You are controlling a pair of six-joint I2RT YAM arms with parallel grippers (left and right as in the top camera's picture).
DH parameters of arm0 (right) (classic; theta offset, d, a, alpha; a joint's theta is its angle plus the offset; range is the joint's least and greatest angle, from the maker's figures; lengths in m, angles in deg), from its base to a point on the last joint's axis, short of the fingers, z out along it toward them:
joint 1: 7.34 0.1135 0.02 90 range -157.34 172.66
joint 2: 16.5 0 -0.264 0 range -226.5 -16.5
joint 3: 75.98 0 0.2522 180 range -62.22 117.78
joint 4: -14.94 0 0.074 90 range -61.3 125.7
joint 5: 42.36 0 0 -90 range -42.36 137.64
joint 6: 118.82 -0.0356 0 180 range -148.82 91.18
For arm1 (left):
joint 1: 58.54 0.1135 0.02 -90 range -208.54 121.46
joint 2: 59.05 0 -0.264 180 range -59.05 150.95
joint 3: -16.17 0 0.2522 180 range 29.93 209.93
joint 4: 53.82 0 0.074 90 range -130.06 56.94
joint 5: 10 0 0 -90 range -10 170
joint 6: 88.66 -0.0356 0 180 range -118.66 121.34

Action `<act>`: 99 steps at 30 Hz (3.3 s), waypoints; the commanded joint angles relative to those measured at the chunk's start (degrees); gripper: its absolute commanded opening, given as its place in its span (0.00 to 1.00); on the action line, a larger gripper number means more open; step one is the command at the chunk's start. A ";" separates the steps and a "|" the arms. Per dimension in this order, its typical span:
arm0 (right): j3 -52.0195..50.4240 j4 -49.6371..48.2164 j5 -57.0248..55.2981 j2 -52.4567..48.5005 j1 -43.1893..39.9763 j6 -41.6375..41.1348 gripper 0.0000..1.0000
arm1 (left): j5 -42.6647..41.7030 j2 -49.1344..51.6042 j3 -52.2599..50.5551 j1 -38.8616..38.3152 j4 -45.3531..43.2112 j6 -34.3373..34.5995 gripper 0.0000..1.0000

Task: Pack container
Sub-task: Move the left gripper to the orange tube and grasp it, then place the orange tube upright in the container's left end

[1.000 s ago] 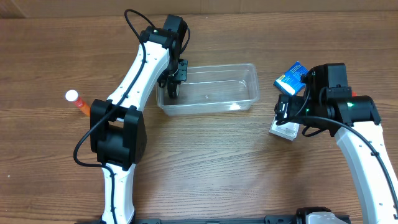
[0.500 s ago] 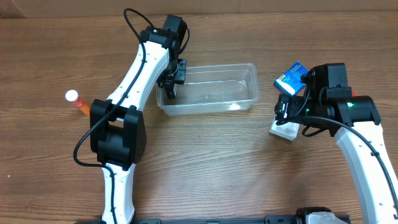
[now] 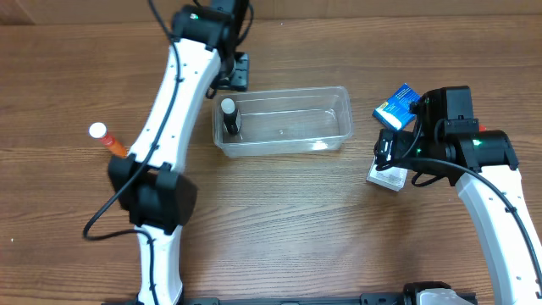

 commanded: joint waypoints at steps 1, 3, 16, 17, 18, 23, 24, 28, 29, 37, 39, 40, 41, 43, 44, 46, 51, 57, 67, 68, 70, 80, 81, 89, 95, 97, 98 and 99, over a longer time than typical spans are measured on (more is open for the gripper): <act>1.55 0.55 -2.60 0.13 0.11 -0.02 1.00 | 2.40 -9.84 2.67 5.95 6.49 5.53 0.64; 1.55 0.66 -2.71 0.13 0.13 -0.02 1.00 | 2.34 -12.17 2.67 9.01 10.51 7.56 0.65; 1.55 1.20 -2.67 0.13 0.13 -0.04 1.00 | 1.66 -33.51 -16.35 28.22 13.18 7.93 0.85; 1.55 1.25 -2.67 0.13 0.13 -0.04 1.00 | 2.62 -34.56 -18.43 29.62 12.70 8.20 0.94; 1.55 1.27 -2.67 0.13 0.13 -0.04 1.00 | 2.64 -35.34 -20.98 31.47 11.45 7.85 1.00; 1.55 1.46 -2.64 0.13 0.13 -0.04 1.00 | -2.71 -32.09 -29.57 38.29 3.69 4.04 1.00; 1.55 1.51 -2.64 0.13 0.13 -0.07 1.00 | -3.65 -31.10 -30.08 38.80 2.84 3.56 1.00; 1.55 1.51 -2.64 0.13 0.13 -0.04 1.00 | -4.72 -24.15 -30.51 39.34 -0.52 2.51 1.00; 1.55 1.51 -2.64 0.13 0.13 -0.04 1.00 | -4.72 -22.47 -30.51 39.34 -1.20 2.54 1.00; 1.55 1.51 -2.64 0.13 0.13 -0.07 1.00 | -6.62 -10.19 -30.51 39.19 -3.72 2.54 1.00; 1.55 1.49 -2.64 0.13 0.13 -0.07 1.00 | -6.36 -7.93 -30.51 39.17 -4.17 2.56 1.00; 1.55 1.49 -2.64 0.13 0.13 -0.07 1.00 | -6.29 -6.78 -30.51 39.19 -4.61 2.54 1.00; 1.55 1.49 -2.64 0.13 0.13 -0.07 1.00 | -6.19 -5.99 -30.51 39.17 -5.03 2.54 0.98; 1.55 1.62 -2.64 0.13 0.13 -0.07 1.00 | -6.12 -4.87 -30.51 39.19 -6.36 2.49 0.96; 1.55 1.75 -2.64 0.13 0.13 -0.07 1.00 | -6.19 -4.70 -30.51 39.19 -7.17 2.27 0.96; 1.55 1.95 -2.64 0.13 0.13 -0.04 1.00 | -6.19 -4.68 -30.51 39.08 -8.72 1.44 0.95; 1.55 1.95 -2.64 0.13 0.13 -0.07 1.00 | -6.19 -4.70 -30.40 38.58 -11.19 -0.04 0.93; 1.55 1.99 -2.67 0.13 0.13 -0.07 1.00 | -6.40 -4.70 -30.40 37.83 -11.96 -0.02 0.71; 1.55 2.01 -2.67 0.13 0.13 -0.07 1.00 | -6.36 -4.70 -30.40 37.46 -10.45 -0.02 0.46; 1.55 2.03 -2.67 0.13 0.13 -0.04 1.00 | -6.36 -4.70 -30.40 37.46 -10.34 -0.02 0.45; 1.55 2.10 -2.67 0.13 0.13 -0.04 1.00 | -6.36 -4.70 -30.40 37.44 -10.08 -0.02 0.40; 1.55 2.19 -2.67 0.13 0.13 -0.07 1.00 | -6.43 -4.92 -29.62 37.44 -7.76 0.00 0.13; 1.55 2.19 -2.67 0.13 0.13 -0.04 1.00 | -6.45 -4.92 -28.83 37.38 -6.75 0.00 0.10; 1.55 2.19 -2.64 0.13 0.13 -0.07 1.00 | -6.47 -7.65 -18.32 32.61 0.94 0.26 0.04; 1.55 2.43 -2.67 0.13 0.13 -0.07 1.00 | -7.78 -14.93 -11.41 23.85 2.08 0.70 0.04; 1.55 2.54 -2.67 0.13 0.13 -0.07 1.00 | -8.17 -17.84 -10.38 19.63 1.53 1.40 0.04; 1.55 2.56 -2.67 0.13 0.13 -0.04 1.00 | -8.22 -18.67 -10.38 18.18 1.36 1.53 0.04; 1.55 2.54 -2.67 0.13 0.13 -0.07 1.00 | -8.22 -19.39 -10.38 16.35 1.31 1.51 0.04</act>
